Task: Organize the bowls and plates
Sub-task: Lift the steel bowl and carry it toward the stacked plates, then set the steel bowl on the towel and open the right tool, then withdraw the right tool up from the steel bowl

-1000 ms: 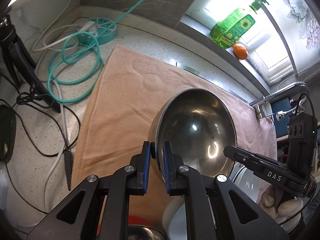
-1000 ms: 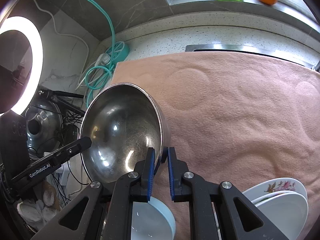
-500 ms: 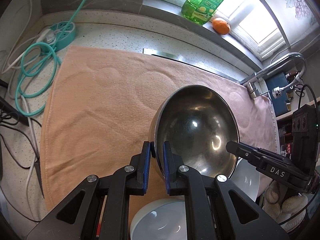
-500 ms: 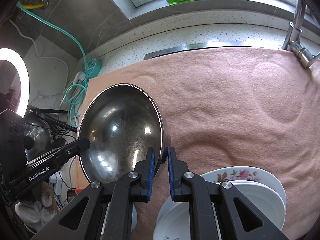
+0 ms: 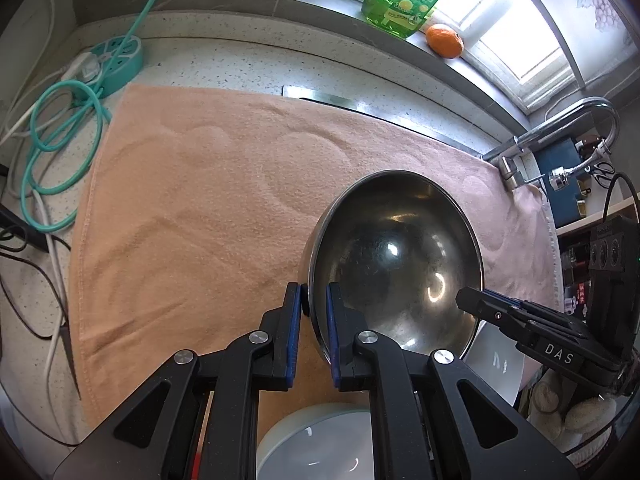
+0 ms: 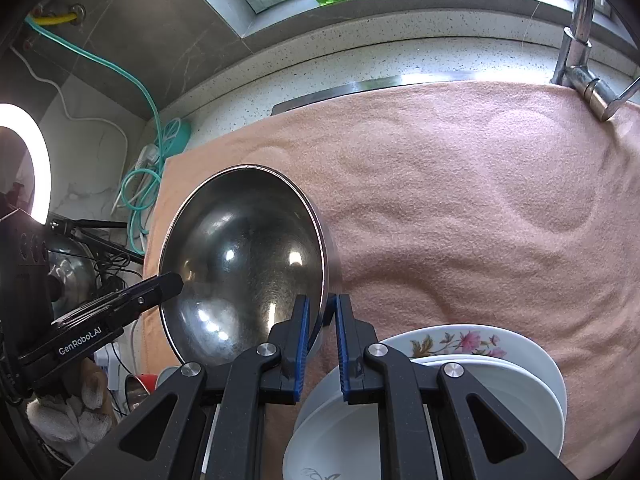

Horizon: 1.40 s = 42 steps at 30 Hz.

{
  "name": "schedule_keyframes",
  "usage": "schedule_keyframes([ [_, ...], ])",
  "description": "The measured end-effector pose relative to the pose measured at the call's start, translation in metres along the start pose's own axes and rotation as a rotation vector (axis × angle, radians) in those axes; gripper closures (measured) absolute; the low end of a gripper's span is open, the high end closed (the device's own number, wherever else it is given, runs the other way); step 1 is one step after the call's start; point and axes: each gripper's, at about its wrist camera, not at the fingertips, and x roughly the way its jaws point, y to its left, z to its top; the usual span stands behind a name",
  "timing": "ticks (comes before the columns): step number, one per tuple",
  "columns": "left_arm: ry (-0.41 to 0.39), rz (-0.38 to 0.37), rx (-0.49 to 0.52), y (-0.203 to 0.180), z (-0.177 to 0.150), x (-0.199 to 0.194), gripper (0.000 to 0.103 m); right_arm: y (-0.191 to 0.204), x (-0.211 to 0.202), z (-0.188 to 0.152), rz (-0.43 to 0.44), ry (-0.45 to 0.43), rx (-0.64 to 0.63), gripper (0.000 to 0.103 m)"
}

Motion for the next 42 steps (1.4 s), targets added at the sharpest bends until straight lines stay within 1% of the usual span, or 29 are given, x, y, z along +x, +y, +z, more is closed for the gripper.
schedule_keyframes([
  [12,0.01,-0.021,0.002,0.002,0.003,-0.001,0.094,0.001,0.002,0.0,0.001,0.009,0.001,0.09],
  [17,-0.006,-0.015,0.005,0.005,0.001,-0.009,0.094,0.001,0.0,0.001,0.0,0.004,0.003,0.09],
  [24,-0.05,-0.014,-0.023,0.02,-0.006,-0.034,0.094,-0.001,-0.016,0.001,-0.01,-0.04,0.0,0.09],
  [28,-0.086,-0.007,-0.039,0.029,-0.017,-0.054,0.094,0.001,-0.029,-0.002,-0.006,-0.074,-0.001,0.09],
  [30,-0.102,-0.02,-0.055,0.034,-0.025,-0.065,0.094,0.004,-0.036,-0.003,-0.006,-0.09,-0.01,0.09],
  [33,-0.128,-0.016,-0.071,0.042,-0.04,-0.081,0.094,0.011,-0.047,-0.007,0.017,-0.108,-0.02,0.09],
  [35,-0.138,-0.005,-0.085,0.049,-0.049,-0.089,0.093,0.019,-0.053,-0.012,0.043,-0.114,-0.035,0.09],
  [38,-0.15,0.007,-0.12,0.062,-0.061,-0.097,0.092,0.038,-0.06,-0.021,0.072,-0.114,-0.089,0.09],
  [42,-0.137,0.021,-0.15,0.079,-0.073,-0.1,0.092,0.064,-0.061,-0.038,0.112,-0.1,-0.148,0.09],
])
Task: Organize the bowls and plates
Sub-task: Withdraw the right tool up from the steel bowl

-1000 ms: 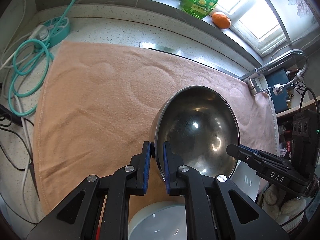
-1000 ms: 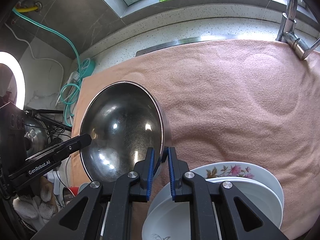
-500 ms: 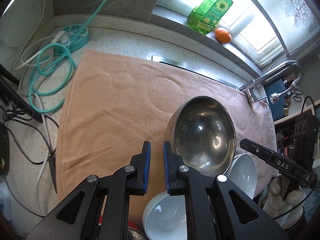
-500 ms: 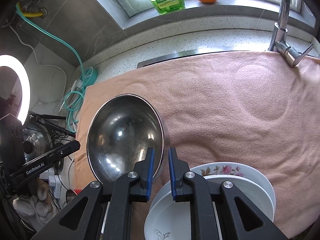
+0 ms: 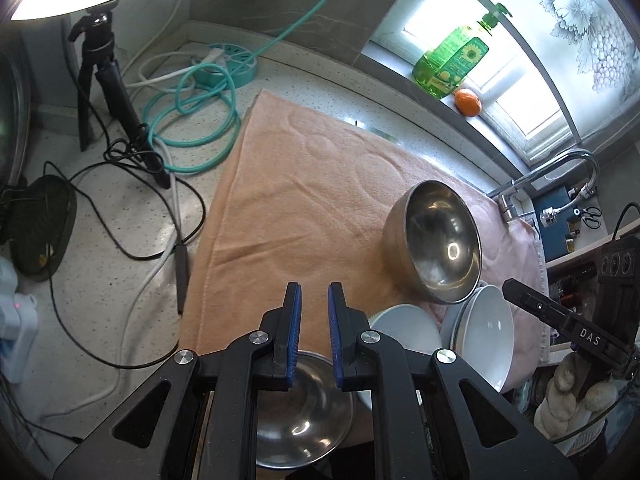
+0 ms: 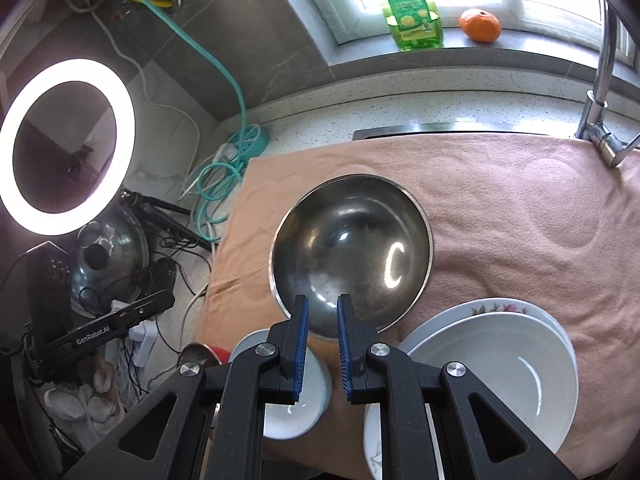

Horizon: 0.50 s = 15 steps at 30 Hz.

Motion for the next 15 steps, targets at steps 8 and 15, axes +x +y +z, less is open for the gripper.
schedule_keyframes([
  [8,0.064,0.047,-0.002,0.027,-0.011,0.007,0.092,0.042,0.021,-0.051,0.101,0.108,-0.079,0.09],
  [15,0.136,0.043,0.08,0.032,-0.017,0.011,0.09,0.077,0.047,-0.099,0.144,0.215,-0.134,0.09],
])
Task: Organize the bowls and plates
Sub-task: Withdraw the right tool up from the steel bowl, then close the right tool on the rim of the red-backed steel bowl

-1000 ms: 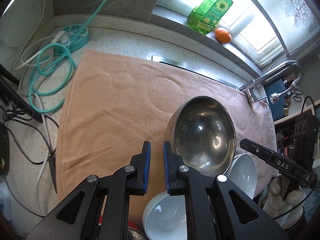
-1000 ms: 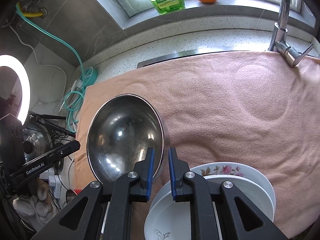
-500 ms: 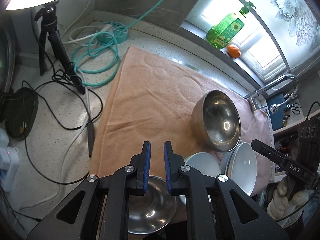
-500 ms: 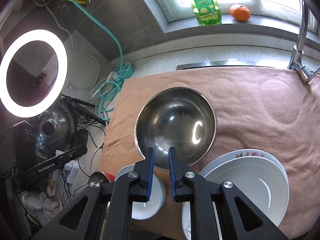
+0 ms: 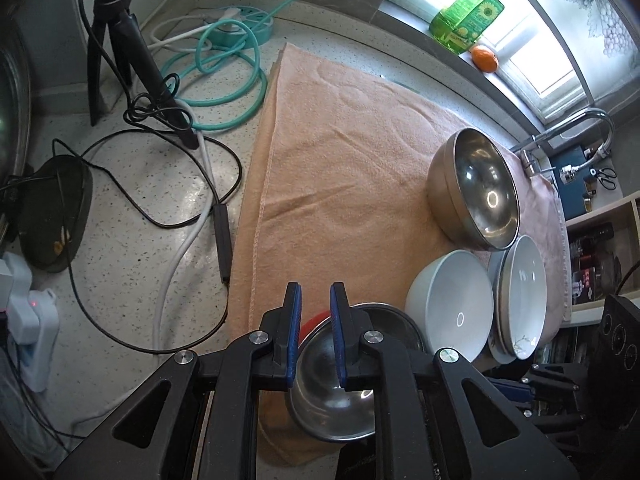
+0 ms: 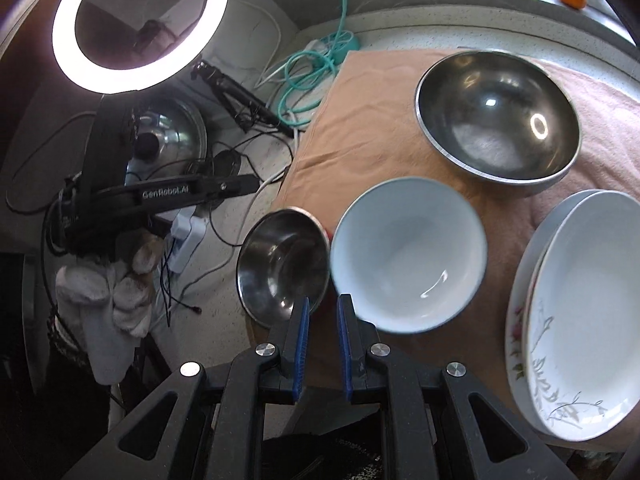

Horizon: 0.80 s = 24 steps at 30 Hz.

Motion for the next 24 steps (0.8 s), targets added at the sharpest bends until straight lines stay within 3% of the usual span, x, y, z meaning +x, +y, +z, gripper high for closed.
schedule_keyframes([
  [8,0.044,0.016,0.048,0.005,-0.011,0.001,0.09,0.01,0.038,-0.016,0.042,0.093,0.026,0.09],
  [24,0.082,-0.023,0.02,0.014,-0.015,0.007,0.09,0.008,0.062,-0.007,0.007,0.136,0.031,0.089],
])
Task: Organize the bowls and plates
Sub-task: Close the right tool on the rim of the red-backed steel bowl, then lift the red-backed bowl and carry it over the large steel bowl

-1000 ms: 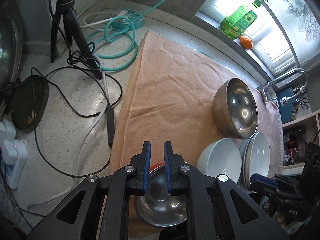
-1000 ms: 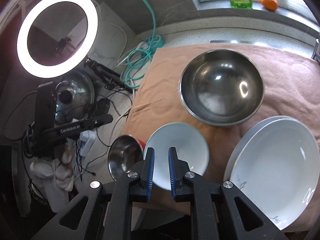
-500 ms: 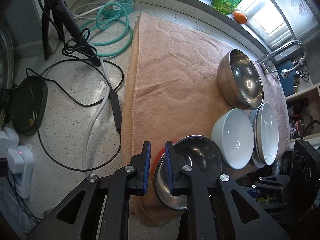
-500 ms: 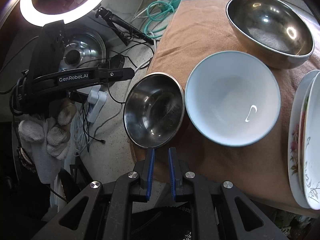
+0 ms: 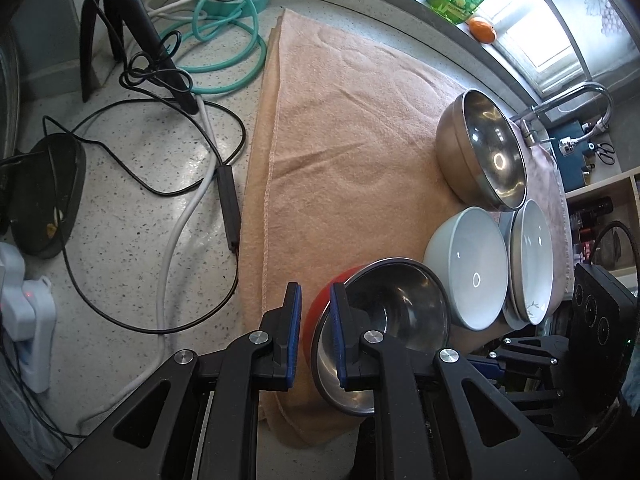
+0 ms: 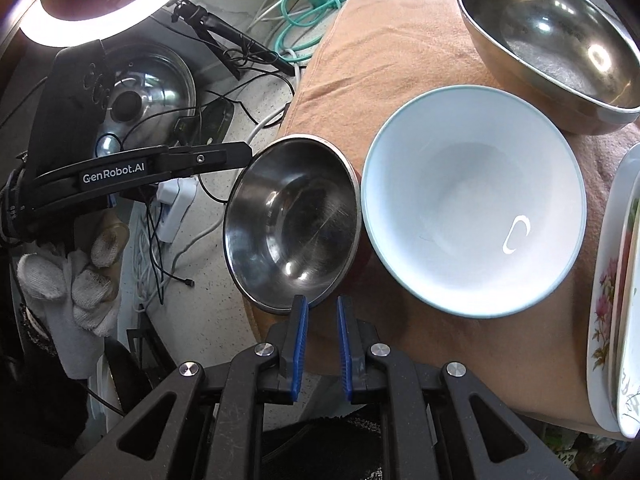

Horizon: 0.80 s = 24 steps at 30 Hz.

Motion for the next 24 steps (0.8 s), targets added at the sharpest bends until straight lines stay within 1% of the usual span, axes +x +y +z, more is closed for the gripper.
schedule_keyframes([
  [4,0.003,-0.018,-0.009,0.003,-0.004,-0.005,0.09,0.003,0.002,0.003,-0.001,0.0,-0.005,0.089],
  [9,0.021,-0.036,-0.017,0.003,-0.008,-0.003,0.09,0.004,0.005,0.004,0.003,0.007,-0.009,0.086],
  [24,0.032,-0.034,-0.02,-0.001,-0.011,0.008,0.091,0.002,0.007,0.006,0.011,0.014,-0.004,0.085],
])
